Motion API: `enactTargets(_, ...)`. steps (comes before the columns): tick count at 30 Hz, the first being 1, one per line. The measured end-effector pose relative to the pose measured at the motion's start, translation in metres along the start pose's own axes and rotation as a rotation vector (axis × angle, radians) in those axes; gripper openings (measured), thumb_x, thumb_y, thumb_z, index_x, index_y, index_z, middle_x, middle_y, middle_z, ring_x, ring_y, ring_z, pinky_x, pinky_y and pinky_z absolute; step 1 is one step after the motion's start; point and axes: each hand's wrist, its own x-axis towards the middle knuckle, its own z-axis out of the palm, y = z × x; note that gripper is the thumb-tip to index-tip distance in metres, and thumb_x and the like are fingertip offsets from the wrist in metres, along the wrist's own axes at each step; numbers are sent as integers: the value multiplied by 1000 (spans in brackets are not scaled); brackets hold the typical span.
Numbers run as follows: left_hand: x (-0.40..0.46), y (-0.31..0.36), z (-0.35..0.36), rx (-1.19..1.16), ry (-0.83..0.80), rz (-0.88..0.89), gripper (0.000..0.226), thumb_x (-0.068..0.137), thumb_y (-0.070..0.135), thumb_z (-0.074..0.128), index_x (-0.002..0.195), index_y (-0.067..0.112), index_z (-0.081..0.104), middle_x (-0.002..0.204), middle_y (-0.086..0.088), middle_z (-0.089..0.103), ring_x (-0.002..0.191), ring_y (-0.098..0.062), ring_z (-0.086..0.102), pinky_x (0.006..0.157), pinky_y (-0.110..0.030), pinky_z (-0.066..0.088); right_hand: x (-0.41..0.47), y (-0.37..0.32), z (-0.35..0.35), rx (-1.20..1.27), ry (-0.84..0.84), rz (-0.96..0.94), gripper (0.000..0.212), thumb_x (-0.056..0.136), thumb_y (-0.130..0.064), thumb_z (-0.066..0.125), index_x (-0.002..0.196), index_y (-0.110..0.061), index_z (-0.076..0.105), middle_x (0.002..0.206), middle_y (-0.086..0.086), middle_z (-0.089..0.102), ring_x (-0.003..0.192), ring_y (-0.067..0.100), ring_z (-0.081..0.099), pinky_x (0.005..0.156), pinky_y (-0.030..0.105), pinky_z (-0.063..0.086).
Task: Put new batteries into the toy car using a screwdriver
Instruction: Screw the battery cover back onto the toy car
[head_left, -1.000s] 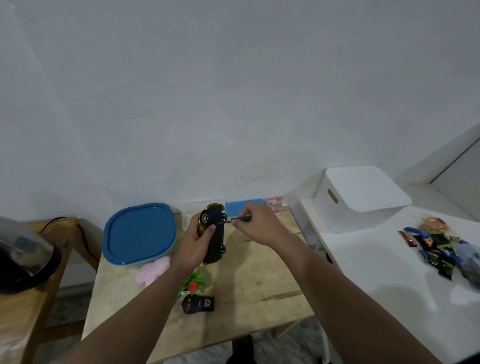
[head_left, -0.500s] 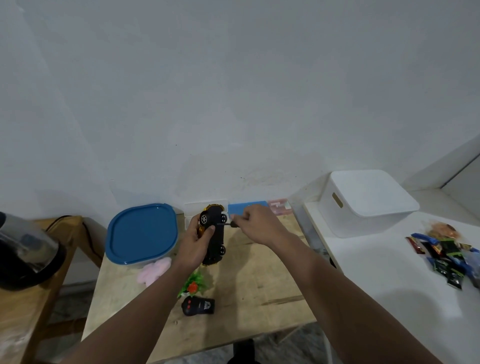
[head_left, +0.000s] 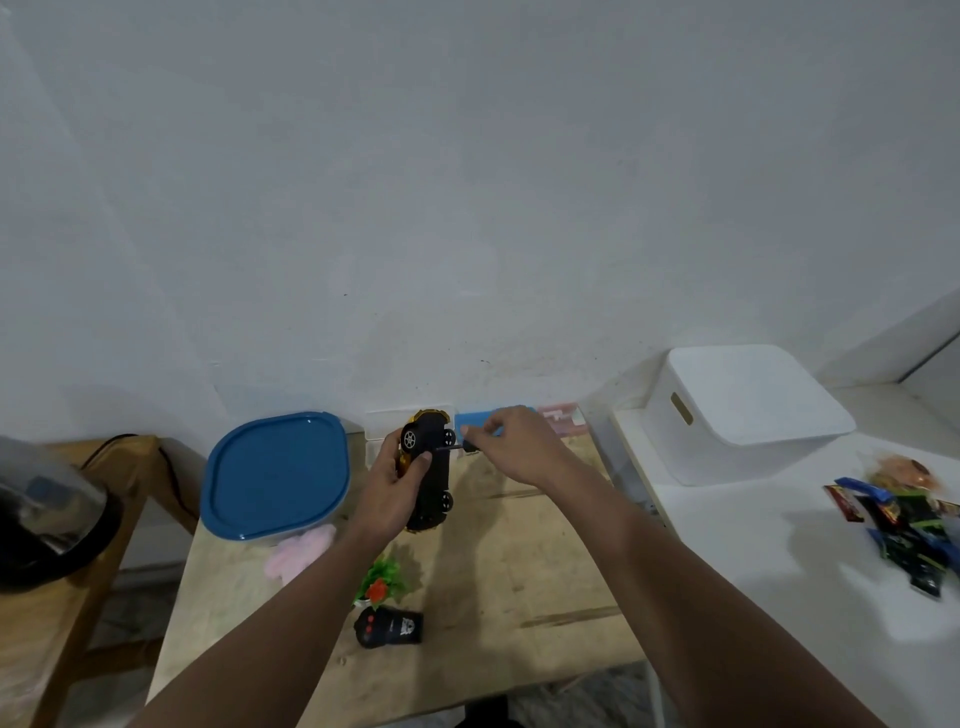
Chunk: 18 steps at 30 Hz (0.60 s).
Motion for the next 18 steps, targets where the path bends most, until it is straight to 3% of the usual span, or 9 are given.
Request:
enactTargets(2, 3, 0, 1, 6, 5, -4, 33, 107, 24, 54, 138, 34, 51, 117, 7, 68, 108, -14, 67, 86, -34, 56, 3, 2, 0, 26, -26, 4, 31, 86, -40, 74, 102, -15, 64, 90, -7, 61, 92, 20, 64, 85, 38, 56)
enactTargets(6, 10, -2, 0, 14, 11, -12, 33, 106, 25, 55, 138, 34, 52, 118, 6, 69, 109, -18, 68, 91, -42, 58, 10, 2, -1, -23, -8, 0, 42, 92, -45, 67, 79, -5, 66, 72, 7, 63, 74, 26, 65, 73, 39, 54)
enactTargets(9, 12, 0, -1, 8, 19, -12, 34, 107, 24, 55, 138, 34, 51, 117, 6, 68, 107, -17, 68, 78, -30, 59, 11, 1, 0, 14, -45, 3, 29, 85, -40, 74, 99, -15, 65, 88, -5, 63, 87, 20, 66, 81, 37, 56)
enactTargets(11, 11, 4, -1, -7, 27, -12, 33, 107, 22, 54, 138, 34, 51, 116, 6, 68, 102, -13, 69, 66, -20, 57, 13, 3, 2, -1, -29, 4, 29, 86, -39, 75, 89, -12, 64, 81, -2, 62, 81, 19, 64, 75, 35, 54)
enactTargets(13, 11, 4, -2, -1, 35, -15, 33, 107, 23, 55, 137, 35, 51, 115, 7, 68, 101, -12, 69, 68, -21, 56, 14, 2, 4, -10, -7, -2, 43, 90, -48, 69, 72, -10, 60, 65, -3, 51, 63, 18, 53, 64, 33, 44)
enactTargets(14, 11, 4, -2, 6, 34, -15, 34, 107, 23, 55, 138, 35, 51, 115, 7, 68, 102, -12, 69, 72, -24, 56, 15, 1, 5, 0, 0, -6, 42, 89, -51, 69, 75, -12, 62, 65, -8, 48, 64, 15, 52, 65, 31, 43)
enactTargets(16, 10, 2, -4, 12, 30, -15, 35, 106, 23, 55, 139, 33, 51, 117, 7, 68, 106, -14, 68, 77, -28, 55, 15, 0, 5, 14, -9, -8, 35, 83, -47, 76, 93, -15, 67, 79, -16, 53, 79, 13, 60, 70, 32, 49)
enactTargets(18, 9, 0, -6, 16, 27, -18, 35, 106, 23, 55, 140, 31, 51, 118, 6, 68, 106, -12, 68, 77, -26, 55, 16, -1, 7, -19, -12, -13, 37, 84, -46, 75, 92, -10, 68, 85, -1, 65, 86, 24, 65, 75, 36, 52)
